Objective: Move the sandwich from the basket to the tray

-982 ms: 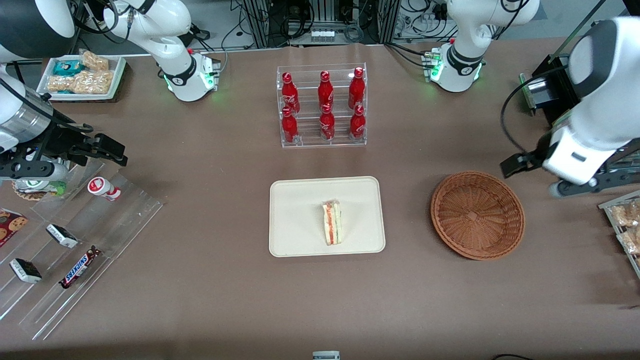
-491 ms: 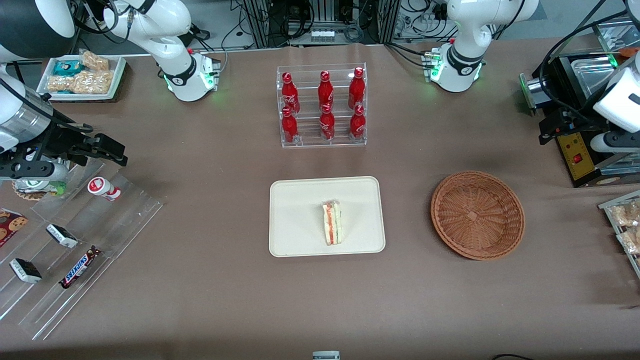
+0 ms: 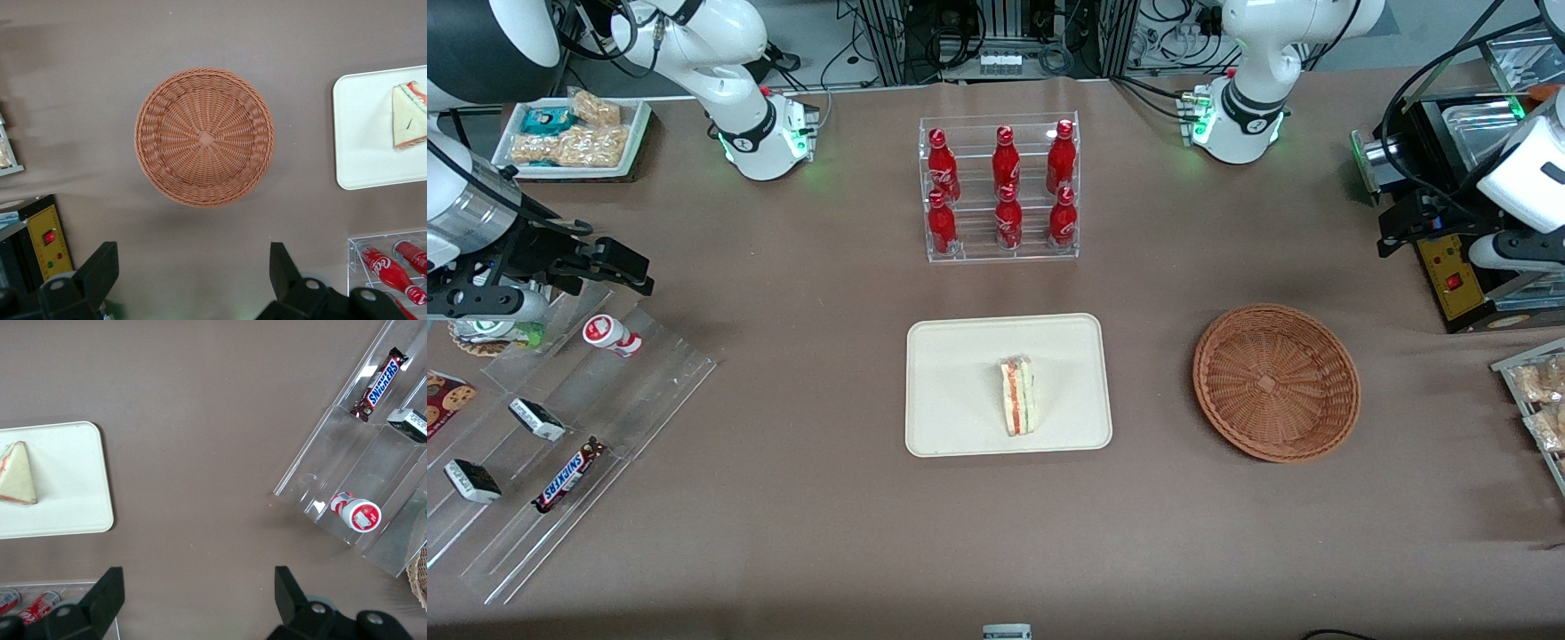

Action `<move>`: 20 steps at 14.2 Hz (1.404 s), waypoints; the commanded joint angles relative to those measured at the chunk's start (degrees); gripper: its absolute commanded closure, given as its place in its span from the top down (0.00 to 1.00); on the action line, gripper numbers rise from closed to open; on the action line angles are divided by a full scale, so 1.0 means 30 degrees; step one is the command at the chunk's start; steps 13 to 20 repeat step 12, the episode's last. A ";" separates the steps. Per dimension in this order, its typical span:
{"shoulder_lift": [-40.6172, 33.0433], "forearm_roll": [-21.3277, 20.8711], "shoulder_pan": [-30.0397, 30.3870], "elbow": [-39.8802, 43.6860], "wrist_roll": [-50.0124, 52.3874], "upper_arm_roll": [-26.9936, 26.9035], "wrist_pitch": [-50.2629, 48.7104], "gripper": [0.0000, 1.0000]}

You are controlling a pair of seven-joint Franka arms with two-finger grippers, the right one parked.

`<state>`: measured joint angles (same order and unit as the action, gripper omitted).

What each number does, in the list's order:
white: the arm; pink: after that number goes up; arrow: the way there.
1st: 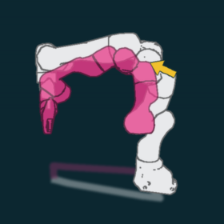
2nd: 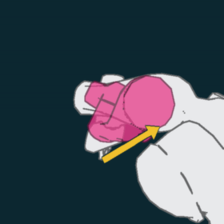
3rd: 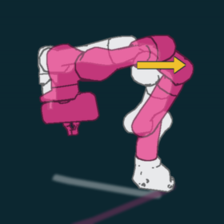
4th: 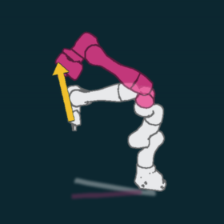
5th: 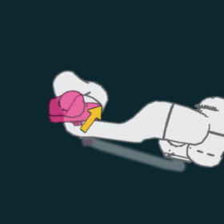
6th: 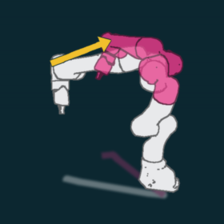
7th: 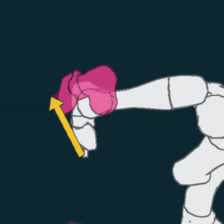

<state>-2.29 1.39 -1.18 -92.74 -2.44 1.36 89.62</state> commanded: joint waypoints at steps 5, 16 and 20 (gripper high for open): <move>0.0176 0.0270 -0.0164 -0.0110 -0.0241 -0.0161 -0.0545 1.00; 0.0293 0.0123 -0.0222 -0.0141 -0.0241 -0.0044 -0.0752 1.00; 0.0293 0.0123 -0.0222 -0.0141 -0.0241 -0.0044 -0.0752 1.00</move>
